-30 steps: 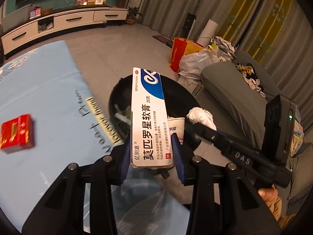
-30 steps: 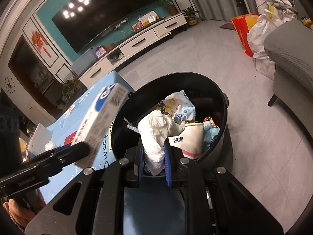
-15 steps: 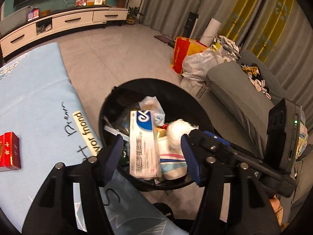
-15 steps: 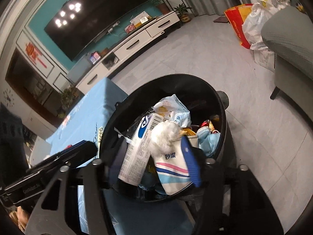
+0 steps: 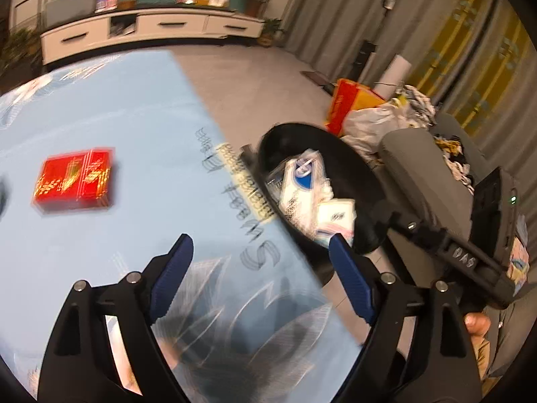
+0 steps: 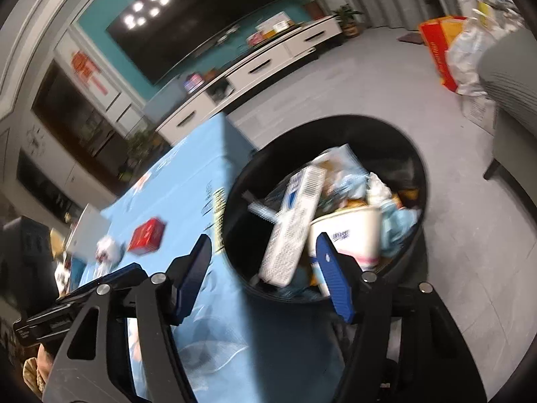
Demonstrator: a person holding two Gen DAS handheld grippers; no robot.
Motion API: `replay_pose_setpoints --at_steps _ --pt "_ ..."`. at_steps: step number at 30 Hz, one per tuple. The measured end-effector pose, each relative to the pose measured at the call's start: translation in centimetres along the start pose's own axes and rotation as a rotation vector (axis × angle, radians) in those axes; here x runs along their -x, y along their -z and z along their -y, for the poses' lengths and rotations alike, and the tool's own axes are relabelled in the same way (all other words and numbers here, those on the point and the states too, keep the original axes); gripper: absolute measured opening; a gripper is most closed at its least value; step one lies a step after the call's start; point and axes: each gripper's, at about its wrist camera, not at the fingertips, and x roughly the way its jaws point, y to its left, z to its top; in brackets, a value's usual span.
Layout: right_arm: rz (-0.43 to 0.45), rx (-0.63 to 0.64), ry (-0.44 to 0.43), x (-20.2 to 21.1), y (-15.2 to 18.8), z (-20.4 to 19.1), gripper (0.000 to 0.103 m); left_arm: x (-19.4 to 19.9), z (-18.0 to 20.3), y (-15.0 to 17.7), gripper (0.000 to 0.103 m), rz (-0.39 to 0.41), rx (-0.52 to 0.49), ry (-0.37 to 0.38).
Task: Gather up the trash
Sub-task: 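Move both tools back over the table toward the red cigarette pack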
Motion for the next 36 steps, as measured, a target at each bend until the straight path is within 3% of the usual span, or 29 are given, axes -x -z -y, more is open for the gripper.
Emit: replay_pose_setpoints --at_steps 7,14,23,30,36 --pt "-0.053 0.12 -0.034 0.3 1.9 -5.1 0.072 5.0 -4.9 3.9 0.097 0.019 0.102 -0.075" --pt "-0.112 0.229 -0.05 -0.1 3.4 -9.8 0.075 10.3 -10.5 8.0 0.098 0.076 0.254 -0.138" --pt "-0.181 0.356 -0.041 -2.0 5.6 -15.1 0.076 14.7 -16.0 11.8 0.098 0.147 0.404 -0.153" --pt "-0.215 0.429 -0.043 -3.9 6.8 -18.5 0.076 15.9 -18.3 13.3 0.099 0.168 0.46 -0.167" --pt "-0.21 0.481 -0.037 -5.3 6.7 -20.7 0.076 16.4 -19.3 13.0 0.099 0.19 0.45 -0.2"
